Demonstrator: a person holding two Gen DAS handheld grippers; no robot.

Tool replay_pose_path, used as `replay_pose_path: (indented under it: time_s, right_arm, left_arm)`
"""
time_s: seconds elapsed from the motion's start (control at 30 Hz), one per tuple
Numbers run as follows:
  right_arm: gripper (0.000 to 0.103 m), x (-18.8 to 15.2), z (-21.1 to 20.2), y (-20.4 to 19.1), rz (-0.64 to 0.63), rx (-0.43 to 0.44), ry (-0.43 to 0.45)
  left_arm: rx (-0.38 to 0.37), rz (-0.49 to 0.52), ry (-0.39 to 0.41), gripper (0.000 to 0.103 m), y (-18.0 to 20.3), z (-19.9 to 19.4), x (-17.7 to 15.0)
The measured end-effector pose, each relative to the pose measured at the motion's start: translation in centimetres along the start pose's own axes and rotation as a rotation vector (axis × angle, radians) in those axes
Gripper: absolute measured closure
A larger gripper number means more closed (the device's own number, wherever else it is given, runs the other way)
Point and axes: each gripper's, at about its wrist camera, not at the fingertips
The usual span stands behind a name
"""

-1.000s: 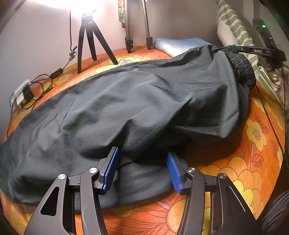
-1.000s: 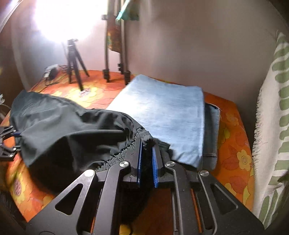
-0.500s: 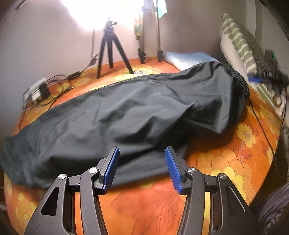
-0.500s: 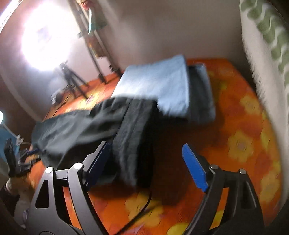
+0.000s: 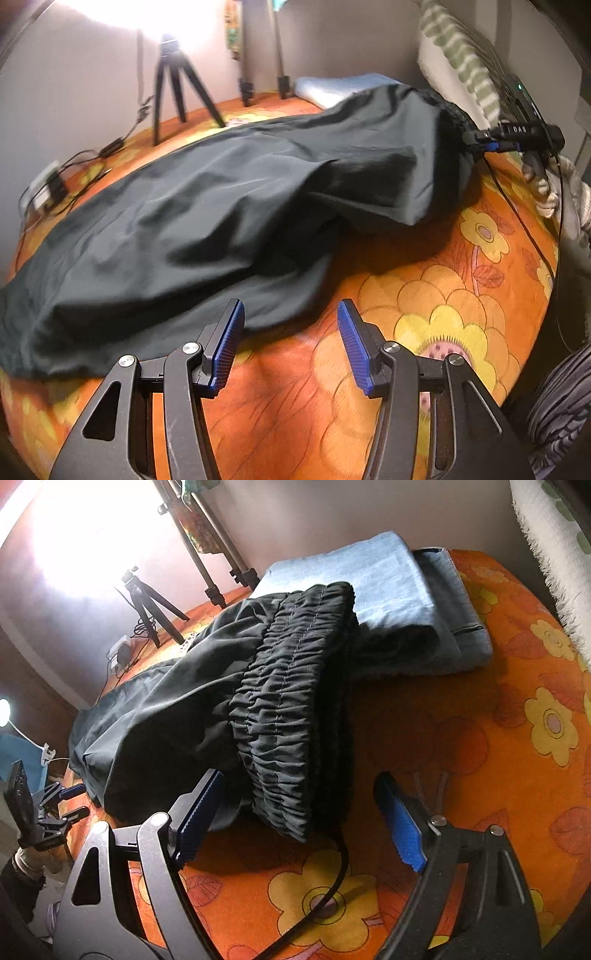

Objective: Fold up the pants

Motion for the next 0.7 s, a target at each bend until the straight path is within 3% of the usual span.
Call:
replay_pose_path:
  time_s: [0.17,0.23,0.3,0.33,0.37,0.4,0.53,0.6,0.7]
  right_arm:
    - [0.018,-0.2,0.9,0.1,0.013,0.019,-0.011]
    - [0.018,-0.1,1.1,0.0,0.013,0.030,-0.007]
    - [0.018,-0.1,1.3,0.0,0.011,0.060,-0.005]
    - [0.018,-0.2,1.4,-0.2,0.006,0.068,-0.006]
    - [0.019,-0.2,1.5,-0.5,-0.003,0.064,-0.002]
    - [0.024,-0.2,1.6,-0.7,-0.013,0.060,-0.001]
    - [0.069,-0.1,2.0,-0.7,0.015,0.107,-0.039]
    - [0.080,0.4,1.5,-0.5,0.054,0.139,-0.044]
    - [0.082,1.3,-0.1,-0.9,0.072,0.130,-0.060]
  left_arm:
    - [-0.001,0.010,-0.017,0.051,0.1,1.8,1.0]
    - [-0.004,0.008,-0.007,0.055,-0.2,2.1,1.3]
    - [-0.016,-0.009,0.011,0.075,-0.7,2.3,1.5]
    - [-0.015,-0.006,0.015,0.092,-0.7,2.4,1.7]
    - [-0.030,-0.002,0.014,0.097,-0.8,2.5,1.9]
    - [-0.034,-0.003,0.010,0.098,-0.9,2.6,2.0]
    - [-0.050,0.000,-0.002,0.100,-1.2,2.2,2.4]
    - [-0.050,0.005,-0.003,0.101,-1.5,1.3,2.4]
    - [-0.046,0.017,-0.001,0.101,-1.9,-0.4,2.2]
Point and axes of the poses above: each gripper's, at about its wrist camera, not at the fingertips, and z roughly the way its jaws point, y to its right, x to its top, and after that the axes turned 1 degree about -z, right-handed
